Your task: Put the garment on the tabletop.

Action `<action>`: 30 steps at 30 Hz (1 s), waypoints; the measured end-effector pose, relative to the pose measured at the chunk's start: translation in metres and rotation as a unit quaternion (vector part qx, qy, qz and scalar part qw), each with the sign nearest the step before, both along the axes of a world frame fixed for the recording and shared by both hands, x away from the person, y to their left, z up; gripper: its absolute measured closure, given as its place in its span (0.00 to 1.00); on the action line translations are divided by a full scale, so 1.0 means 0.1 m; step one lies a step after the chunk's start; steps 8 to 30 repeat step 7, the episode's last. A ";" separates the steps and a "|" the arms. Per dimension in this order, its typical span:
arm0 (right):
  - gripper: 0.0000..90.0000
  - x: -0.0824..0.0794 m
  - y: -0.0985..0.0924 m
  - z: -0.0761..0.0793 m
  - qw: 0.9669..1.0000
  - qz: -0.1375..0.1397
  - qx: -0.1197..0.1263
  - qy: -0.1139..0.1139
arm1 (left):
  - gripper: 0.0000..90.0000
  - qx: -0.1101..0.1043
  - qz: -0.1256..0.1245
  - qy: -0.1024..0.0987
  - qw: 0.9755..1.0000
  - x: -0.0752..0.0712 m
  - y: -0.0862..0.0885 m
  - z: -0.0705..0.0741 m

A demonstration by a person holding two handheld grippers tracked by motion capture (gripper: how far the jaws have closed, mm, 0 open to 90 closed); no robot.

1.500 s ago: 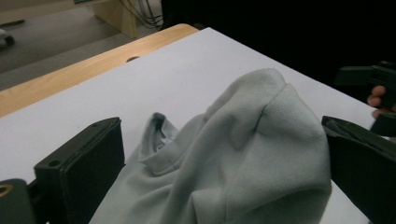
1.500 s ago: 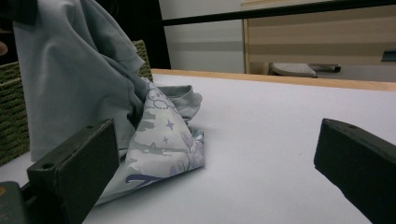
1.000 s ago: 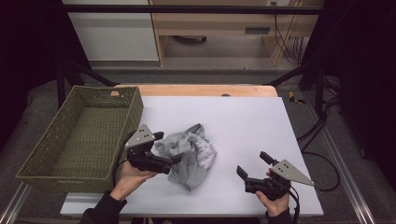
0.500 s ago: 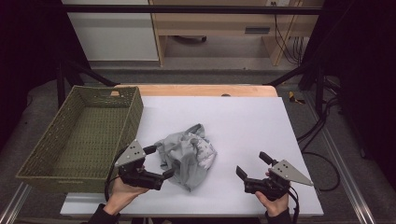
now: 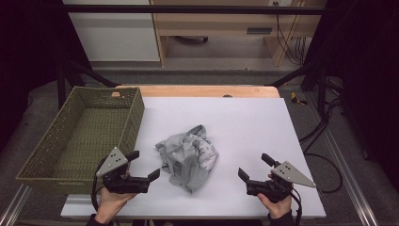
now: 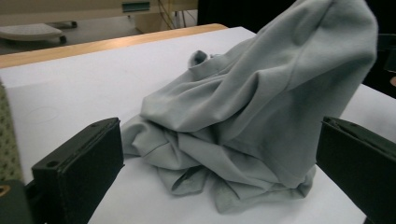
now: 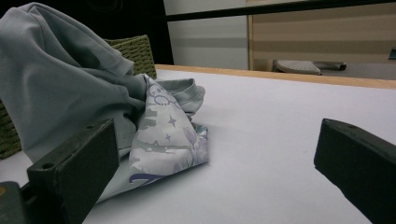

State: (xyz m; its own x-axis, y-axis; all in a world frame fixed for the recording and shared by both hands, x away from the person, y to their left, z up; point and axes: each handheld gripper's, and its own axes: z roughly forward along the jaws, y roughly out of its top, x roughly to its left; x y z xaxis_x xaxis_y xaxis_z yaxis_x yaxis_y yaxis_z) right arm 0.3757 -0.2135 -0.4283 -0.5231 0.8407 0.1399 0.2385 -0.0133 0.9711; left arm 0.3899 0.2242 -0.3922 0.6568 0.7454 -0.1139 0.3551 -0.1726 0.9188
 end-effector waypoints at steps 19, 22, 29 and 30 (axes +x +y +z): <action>0.00 -0.01 -0.02 0.00 1.000 0.000 0.001 0.004 | 0.00 -0.001 0.014 0.007 1.000 -0.02 0.04 -0.03; 0.00 -0.01 -0.02 0.00 1.000 0.000 0.001 0.004 | 0.00 -0.001 0.014 0.007 1.000 -0.02 0.04 -0.03; 0.00 -0.01 -0.02 0.00 1.000 0.000 0.001 0.004 | 0.00 -0.001 0.014 0.007 1.000 -0.02 0.04 -0.03; 0.00 -0.01 -0.02 0.00 1.000 0.000 0.001 0.004 | 0.00 -0.001 0.014 0.007 1.000 -0.02 0.04 -0.03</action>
